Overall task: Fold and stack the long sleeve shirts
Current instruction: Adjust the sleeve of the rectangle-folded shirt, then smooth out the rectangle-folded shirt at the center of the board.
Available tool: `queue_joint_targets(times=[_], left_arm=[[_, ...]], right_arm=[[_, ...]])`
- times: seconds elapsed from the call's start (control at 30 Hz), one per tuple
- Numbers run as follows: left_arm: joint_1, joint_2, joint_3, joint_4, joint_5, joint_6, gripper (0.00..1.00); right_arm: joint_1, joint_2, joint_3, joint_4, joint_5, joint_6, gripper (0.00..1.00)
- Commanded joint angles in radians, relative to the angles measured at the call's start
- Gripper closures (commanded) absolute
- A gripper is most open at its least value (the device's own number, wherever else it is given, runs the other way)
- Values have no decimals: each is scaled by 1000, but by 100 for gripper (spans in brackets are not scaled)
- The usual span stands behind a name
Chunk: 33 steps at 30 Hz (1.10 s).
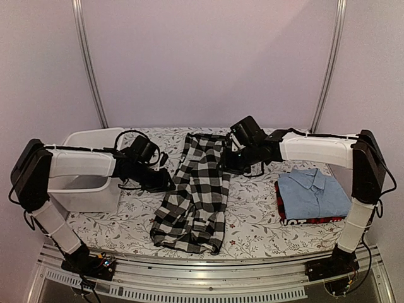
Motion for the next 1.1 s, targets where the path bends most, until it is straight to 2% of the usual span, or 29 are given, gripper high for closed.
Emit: queue_joint_targets(times=[0.0,0.23,0.53,0.83,1.07], left_arm=[[14,107,97,28,-42,21,74],[22,261,131,27,-62,39,84],[-12,283,28,78,21,-35,87],[-72,224,1,37,-7,-128,87],[-7,165,221,-144,-106,-7,82]], right_arm=[[-65,122,110,225,-156,-77,74],[-135,380,246,352,-308,-57,77],[-213,601,368,357,-394,-32,77],[-260,677,472,277,-421,-75,77],[-269,542,474,269,-395,-108,74]])
